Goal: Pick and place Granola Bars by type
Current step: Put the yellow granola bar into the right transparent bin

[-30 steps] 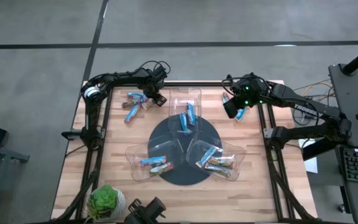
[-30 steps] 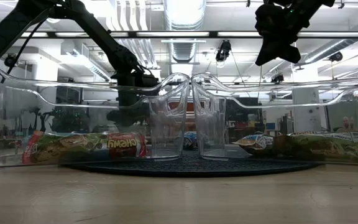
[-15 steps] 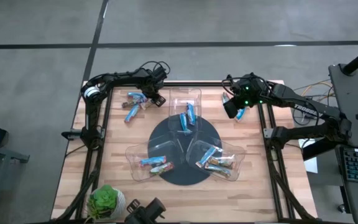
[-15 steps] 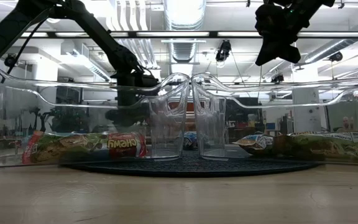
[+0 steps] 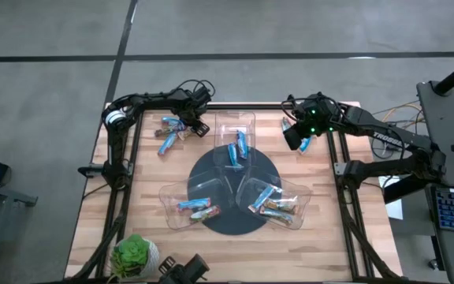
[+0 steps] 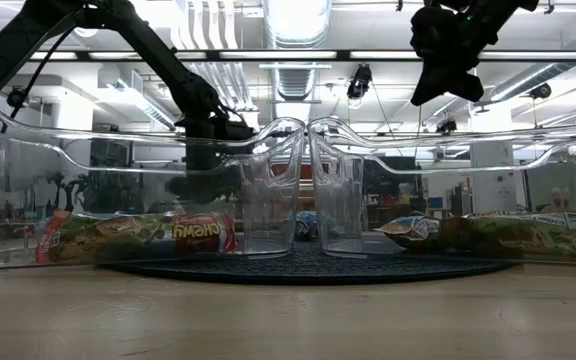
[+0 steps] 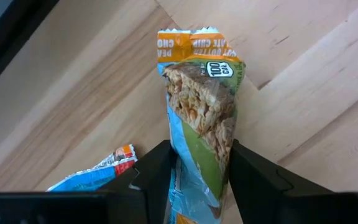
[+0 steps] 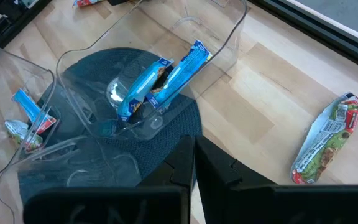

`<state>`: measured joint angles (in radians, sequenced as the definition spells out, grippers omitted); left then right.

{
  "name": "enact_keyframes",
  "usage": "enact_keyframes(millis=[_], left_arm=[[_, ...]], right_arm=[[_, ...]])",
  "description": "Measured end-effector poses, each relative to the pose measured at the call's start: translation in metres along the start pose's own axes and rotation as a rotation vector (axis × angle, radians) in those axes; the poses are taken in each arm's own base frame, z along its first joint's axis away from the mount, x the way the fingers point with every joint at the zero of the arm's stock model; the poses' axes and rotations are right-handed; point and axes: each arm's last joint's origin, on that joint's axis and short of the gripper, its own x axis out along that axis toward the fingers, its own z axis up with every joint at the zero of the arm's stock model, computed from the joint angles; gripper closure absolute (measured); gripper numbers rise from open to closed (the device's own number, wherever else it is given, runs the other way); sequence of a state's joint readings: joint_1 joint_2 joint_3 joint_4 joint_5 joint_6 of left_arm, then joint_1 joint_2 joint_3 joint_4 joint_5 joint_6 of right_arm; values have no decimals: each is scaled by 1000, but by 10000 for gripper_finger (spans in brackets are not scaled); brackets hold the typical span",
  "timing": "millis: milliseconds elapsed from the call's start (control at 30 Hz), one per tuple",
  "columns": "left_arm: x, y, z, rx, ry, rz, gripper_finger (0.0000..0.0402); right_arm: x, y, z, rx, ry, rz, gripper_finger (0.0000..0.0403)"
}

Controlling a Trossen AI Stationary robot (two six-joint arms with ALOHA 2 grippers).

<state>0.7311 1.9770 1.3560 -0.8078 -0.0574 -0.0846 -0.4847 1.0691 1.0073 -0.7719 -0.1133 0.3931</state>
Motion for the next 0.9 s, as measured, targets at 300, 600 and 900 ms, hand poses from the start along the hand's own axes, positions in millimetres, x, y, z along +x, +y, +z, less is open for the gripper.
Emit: enact_keyframes(millis=[300,600,900], left_arm=[[0,0,0,-5,4,16,266],[1,-1,0,-2,3,32,274],[1,-1,-1,2,6,32,312]], right_arm=[[0,0,0,2,0,0,394],[0,0,0,0,0,0,394],[0,0,0,0,0,0,394]])
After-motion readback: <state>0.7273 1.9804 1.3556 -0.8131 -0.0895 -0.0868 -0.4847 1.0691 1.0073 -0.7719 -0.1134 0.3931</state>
